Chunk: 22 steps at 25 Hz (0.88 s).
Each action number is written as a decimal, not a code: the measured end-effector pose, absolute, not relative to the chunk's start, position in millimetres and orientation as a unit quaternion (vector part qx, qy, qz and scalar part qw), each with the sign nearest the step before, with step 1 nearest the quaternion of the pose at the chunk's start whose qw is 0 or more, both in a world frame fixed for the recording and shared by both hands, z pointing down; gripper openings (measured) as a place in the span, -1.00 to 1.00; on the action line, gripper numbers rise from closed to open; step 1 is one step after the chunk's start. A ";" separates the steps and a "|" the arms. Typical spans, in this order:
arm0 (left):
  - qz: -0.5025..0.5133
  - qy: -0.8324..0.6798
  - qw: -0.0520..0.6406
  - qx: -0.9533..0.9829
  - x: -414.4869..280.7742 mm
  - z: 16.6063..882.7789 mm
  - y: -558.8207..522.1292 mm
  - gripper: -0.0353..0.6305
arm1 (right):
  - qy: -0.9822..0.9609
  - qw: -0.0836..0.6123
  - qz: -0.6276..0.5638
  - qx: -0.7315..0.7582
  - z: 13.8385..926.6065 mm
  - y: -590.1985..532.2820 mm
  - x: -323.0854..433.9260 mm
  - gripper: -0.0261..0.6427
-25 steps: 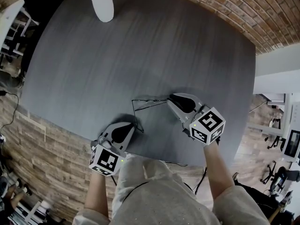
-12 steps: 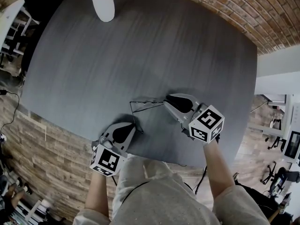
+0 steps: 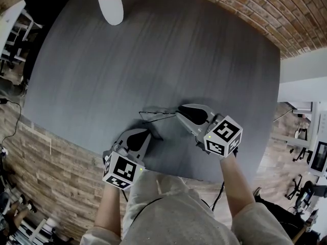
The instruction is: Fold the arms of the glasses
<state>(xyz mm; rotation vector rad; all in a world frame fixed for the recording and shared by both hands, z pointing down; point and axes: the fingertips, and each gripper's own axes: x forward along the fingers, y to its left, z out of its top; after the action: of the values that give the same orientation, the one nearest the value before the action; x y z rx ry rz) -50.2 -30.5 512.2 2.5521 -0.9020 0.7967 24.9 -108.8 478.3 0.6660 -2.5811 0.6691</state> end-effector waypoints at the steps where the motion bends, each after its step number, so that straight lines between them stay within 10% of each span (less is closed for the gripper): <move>1: 0.278 -0.317 0.162 0.892 -48.4 511.8 -33.1 -0.90 | -0.921 0.195 0.240 0.237 478.4 -108.5 24.7 -0.72; 22: 0.250 -0.371 0.220 0.867 -36.7 508.4 -79.5 -0.90 | -0.924 0.186 0.258 0.213 479.5 -105.7 18.7 -0.74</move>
<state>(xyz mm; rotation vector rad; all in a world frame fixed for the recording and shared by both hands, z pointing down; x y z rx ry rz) -36.7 -79.5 508.4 2.3975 -1.0245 0.6906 18.7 -105.7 479.5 0.6007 -2.6017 0.7266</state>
